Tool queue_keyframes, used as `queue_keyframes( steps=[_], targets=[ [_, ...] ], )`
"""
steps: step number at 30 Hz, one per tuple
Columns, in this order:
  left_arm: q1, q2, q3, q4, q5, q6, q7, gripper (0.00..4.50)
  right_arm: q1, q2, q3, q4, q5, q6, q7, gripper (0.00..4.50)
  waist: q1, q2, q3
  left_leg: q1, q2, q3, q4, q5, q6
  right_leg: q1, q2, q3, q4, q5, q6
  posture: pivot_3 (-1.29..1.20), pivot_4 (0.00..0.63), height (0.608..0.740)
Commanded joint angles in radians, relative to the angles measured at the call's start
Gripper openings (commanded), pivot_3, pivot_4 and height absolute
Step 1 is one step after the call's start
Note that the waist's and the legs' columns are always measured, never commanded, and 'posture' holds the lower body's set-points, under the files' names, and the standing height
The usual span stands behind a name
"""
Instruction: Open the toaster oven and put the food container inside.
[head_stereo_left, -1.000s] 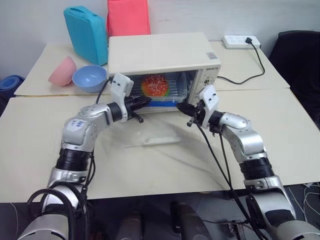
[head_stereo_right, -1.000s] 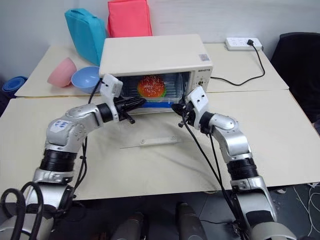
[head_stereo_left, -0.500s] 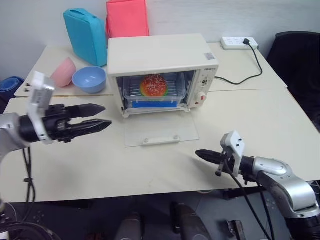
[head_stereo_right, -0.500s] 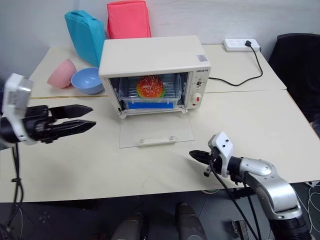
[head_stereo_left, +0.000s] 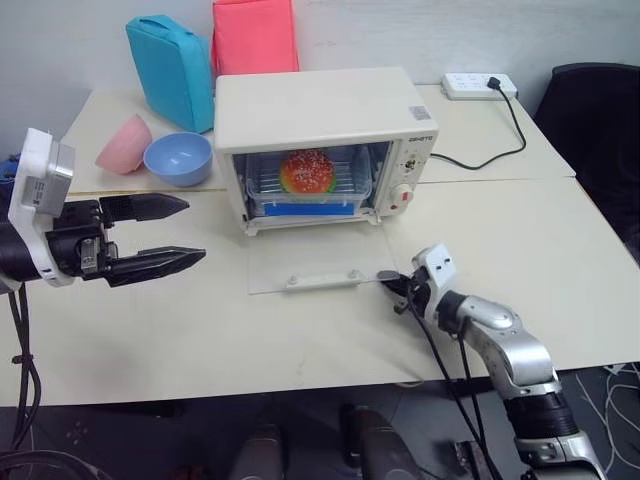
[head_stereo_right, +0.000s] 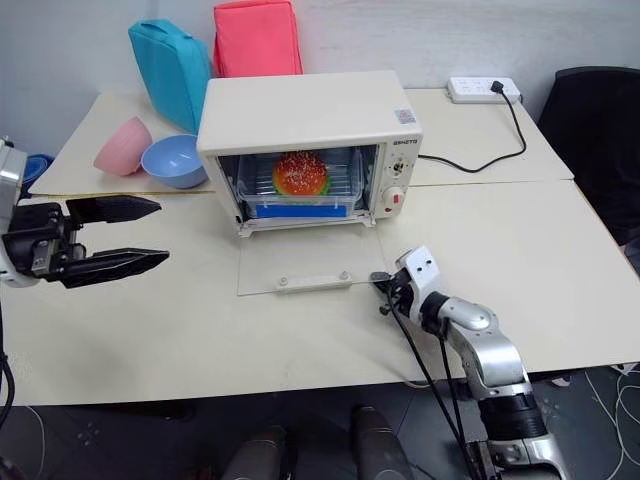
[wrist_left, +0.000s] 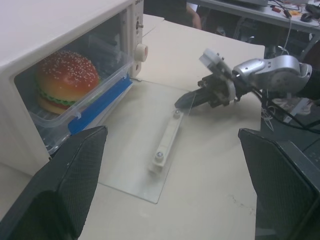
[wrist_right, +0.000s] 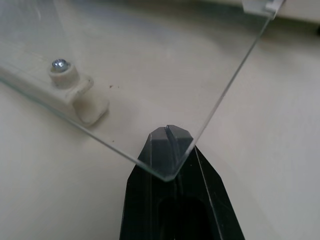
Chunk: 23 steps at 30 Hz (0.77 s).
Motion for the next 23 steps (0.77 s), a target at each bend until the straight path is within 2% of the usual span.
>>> queue_keyframes(
  steps=[1, 5, 7, 9, 14, 19, 23],
  targets=[
    [-0.006, 0.016, 0.017, 0.003, 0.009, -0.03, 0.003, 4.45, -0.116, -0.041, -0.125, -0.152, 0.166, 0.079, 0.031, 0.0, -0.002, 0.001, 0.0, 0.0, 0.0, 0.0, 0.0, 0.0, 0.0, 0.0, 0.0, 0.0, 0.001, 0.0, 0.0, 0.0, 0.15, 0.74],
    [-0.007, 0.013, 0.011, 0.022, 0.022, -0.046, 0.002, 4.45, -0.244, -0.124, -0.219, -0.155, 0.276, 0.191, 0.037, 0.0, 0.001, 0.001, 0.0, 0.0, 0.001, -0.003, 0.0, 0.0, 0.0, 0.0, 0.0, -0.002, 0.002, -0.001, -0.001, 0.0, 0.15, 0.74],
    [-0.004, 0.014, 0.01, 0.028, 0.028, -0.055, 0.0, 4.5, -0.265, -0.203, -0.237, -0.145, 0.299, 0.231, 0.085, 0.37, 0.005, 0.0, 0.0, 0.0, 0.001, -0.003, -0.001, 0.0, 0.0, 0.0, 0.0, -0.003, 0.001, -0.001, -0.002, 0.0, 0.15, 0.74],
    [-0.004, 0.016, 0.01, 0.035, 0.034, -0.061, -0.003, 4.5, -0.255, -0.288, -0.247, -0.143, 0.326, 0.261, 0.161, 0.89, 0.009, 0.0, 0.0, 0.0, 0.001, -0.004, -0.001, 0.0, 0.0, 0.0, -0.001, -0.003, 0.001, -0.002, -0.004, 0.0, 0.15, 0.74],
    [0.003, 0.031, 0.012, 0.055, 0.054, -0.083, -0.025, 4.5, -0.223, -0.492, -0.297, -0.086, 0.348, 0.275, 0.333, 2.72, 0.008, 0.001, 0.0, -0.002, 0.0, -0.002, -0.001, -0.001, 0.001, 0.0, -0.001, -0.003, -0.002, -0.002, -0.002, 0.0, 0.15, 0.74],
    [0.003, 0.042, 0.019, 0.073, 0.057, -0.089, -0.044, 4.5, -0.181, -0.616, -0.343, -0.069, 0.39, 0.29, 0.476, 4.45, 0.002, 0.001, 0.001, -0.001, 0.001, 0.0, -0.001, -0.001, 0.002, 0.0, 0.0, -0.001, -0.003, -0.001, -0.001, 0.0, 0.15, 0.74],
    [0.01, 0.05, 0.023, 0.078, 0.061, -0.097, -0.055, 4.5, -0.174, -0.628, -0.338, -0.075, 0.37, 0.251, 0.494, 4.49, 0.002, 0.001, 0.001, 0.0, 0.002, 0.0, -0.001, -0.001, 0.002, 0.0, 0.002, -0.001, -0.001, -0.002, -0.002, 0.0, 0.15, 0.74]
  ],
)
